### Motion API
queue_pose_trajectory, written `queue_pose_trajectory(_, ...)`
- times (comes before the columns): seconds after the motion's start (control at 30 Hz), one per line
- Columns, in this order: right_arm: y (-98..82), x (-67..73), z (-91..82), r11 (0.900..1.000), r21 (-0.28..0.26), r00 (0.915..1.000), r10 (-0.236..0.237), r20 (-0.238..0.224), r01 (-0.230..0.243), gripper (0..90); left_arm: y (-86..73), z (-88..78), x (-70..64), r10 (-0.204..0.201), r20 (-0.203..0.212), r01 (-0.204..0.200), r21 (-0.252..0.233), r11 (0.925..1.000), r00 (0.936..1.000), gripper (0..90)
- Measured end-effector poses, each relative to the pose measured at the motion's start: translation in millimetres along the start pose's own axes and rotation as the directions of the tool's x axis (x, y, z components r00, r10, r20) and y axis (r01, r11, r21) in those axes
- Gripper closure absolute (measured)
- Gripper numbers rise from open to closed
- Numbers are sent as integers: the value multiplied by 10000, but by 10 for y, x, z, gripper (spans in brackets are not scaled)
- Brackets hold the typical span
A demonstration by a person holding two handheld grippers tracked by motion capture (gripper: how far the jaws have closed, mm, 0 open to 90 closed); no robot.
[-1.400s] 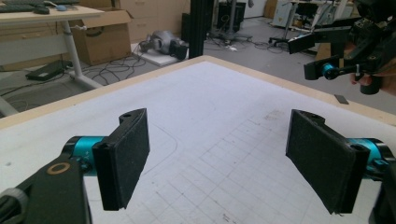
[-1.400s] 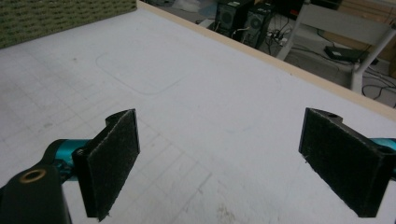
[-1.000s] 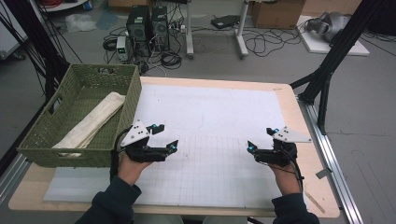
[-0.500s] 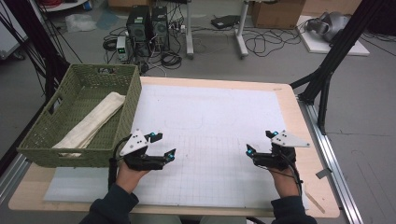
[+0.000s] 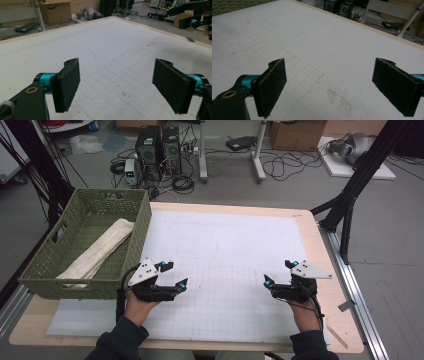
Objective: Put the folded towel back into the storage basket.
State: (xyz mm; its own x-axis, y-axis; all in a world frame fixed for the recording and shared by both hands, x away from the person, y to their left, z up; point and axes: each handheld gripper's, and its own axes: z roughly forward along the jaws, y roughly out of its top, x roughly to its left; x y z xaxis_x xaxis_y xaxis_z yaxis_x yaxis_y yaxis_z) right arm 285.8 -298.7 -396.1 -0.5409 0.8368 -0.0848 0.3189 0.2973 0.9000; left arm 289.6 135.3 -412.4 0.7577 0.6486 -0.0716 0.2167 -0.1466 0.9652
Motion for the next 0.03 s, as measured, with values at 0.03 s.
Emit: queue_pose_trajectory(0.03, 1, -5, 1, 10000, -49, 10000, -43, 33, 44, 115, 1, 0, 3, -28, -8, 28, -18, 10000, 10000, 226)
